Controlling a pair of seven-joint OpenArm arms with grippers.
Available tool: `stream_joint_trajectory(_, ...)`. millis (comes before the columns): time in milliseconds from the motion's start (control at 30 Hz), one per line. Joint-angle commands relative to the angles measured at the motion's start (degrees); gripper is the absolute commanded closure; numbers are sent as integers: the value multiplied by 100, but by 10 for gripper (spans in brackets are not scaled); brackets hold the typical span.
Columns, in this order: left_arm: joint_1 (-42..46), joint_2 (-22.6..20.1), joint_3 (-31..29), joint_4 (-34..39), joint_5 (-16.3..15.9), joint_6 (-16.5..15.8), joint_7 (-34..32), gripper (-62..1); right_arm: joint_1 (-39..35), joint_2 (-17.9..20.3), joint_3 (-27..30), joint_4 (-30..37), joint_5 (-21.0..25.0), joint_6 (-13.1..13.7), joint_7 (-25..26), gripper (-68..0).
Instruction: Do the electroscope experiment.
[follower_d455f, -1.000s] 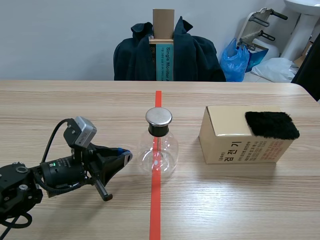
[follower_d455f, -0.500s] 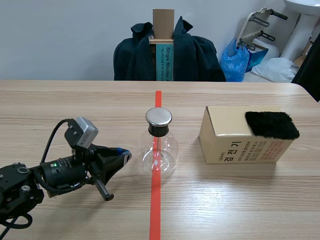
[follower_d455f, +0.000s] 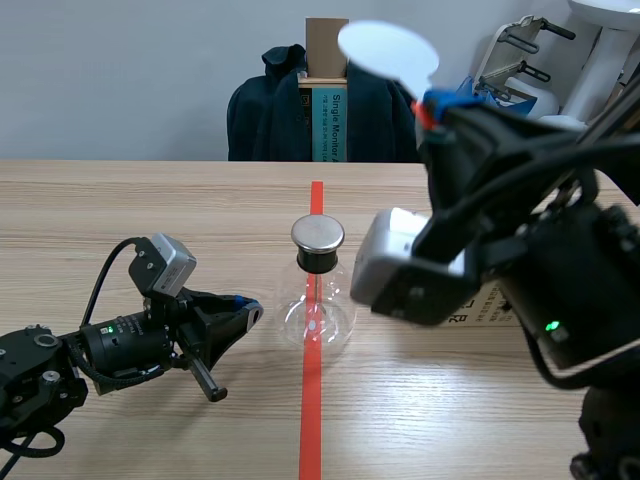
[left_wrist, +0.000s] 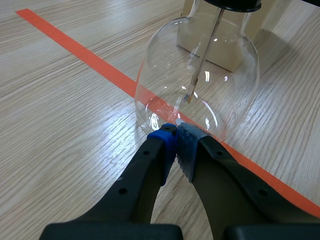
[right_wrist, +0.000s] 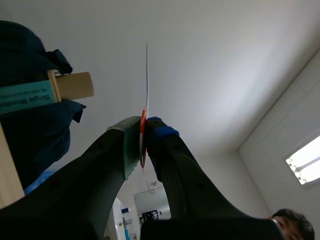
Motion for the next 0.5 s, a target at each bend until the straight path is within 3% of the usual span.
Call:
stream_joint_trajectory(0,-20,13,-22,146,-57,-35,-79,-32,109,-52,48,-57,-101,-175,-24,-8)
stream_joint_trajectory(467,-17,13,-22,146,-57,-35,-79,-32,1088,-540,-219,-2234,-426,-297,-31,-8)
